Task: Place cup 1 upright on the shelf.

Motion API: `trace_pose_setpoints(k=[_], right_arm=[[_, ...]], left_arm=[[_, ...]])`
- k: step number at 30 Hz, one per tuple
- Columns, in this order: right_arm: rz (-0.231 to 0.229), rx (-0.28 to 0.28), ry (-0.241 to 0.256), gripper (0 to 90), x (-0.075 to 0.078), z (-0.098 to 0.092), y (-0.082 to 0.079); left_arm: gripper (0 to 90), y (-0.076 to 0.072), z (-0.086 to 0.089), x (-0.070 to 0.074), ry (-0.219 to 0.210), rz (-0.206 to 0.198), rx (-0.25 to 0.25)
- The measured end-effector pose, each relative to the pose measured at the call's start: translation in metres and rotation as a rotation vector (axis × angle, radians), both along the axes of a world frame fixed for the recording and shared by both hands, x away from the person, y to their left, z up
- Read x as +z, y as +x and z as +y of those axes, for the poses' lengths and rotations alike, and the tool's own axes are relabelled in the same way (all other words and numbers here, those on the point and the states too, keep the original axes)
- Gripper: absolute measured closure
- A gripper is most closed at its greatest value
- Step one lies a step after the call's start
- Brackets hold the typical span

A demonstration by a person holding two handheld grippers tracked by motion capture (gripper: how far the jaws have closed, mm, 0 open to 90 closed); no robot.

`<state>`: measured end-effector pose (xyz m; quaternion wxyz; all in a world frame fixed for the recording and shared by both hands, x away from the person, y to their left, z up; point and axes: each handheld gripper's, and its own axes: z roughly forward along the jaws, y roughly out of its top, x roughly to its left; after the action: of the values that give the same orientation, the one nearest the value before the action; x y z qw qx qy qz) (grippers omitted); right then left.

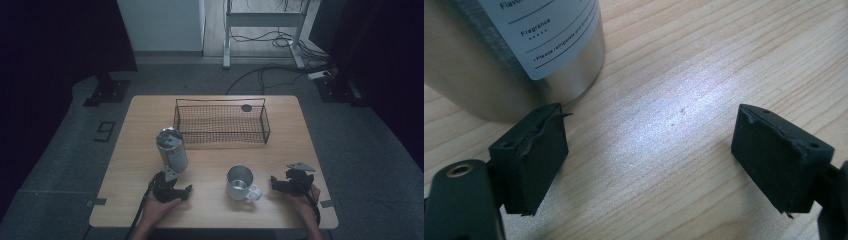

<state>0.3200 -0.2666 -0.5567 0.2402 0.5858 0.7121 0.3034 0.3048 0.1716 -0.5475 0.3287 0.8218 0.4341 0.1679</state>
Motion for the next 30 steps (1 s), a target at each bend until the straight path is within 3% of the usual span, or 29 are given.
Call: trace_pose_setpoints(k=[30], right_arm=[[-0.010, -0.049, 0.000, 2.5, 0.0004, 0.0046, -0.0030]], left_arm=[[14.6, 0.0003, -0.0004, 0.0000, 0.001, 0.000, 0.000]])
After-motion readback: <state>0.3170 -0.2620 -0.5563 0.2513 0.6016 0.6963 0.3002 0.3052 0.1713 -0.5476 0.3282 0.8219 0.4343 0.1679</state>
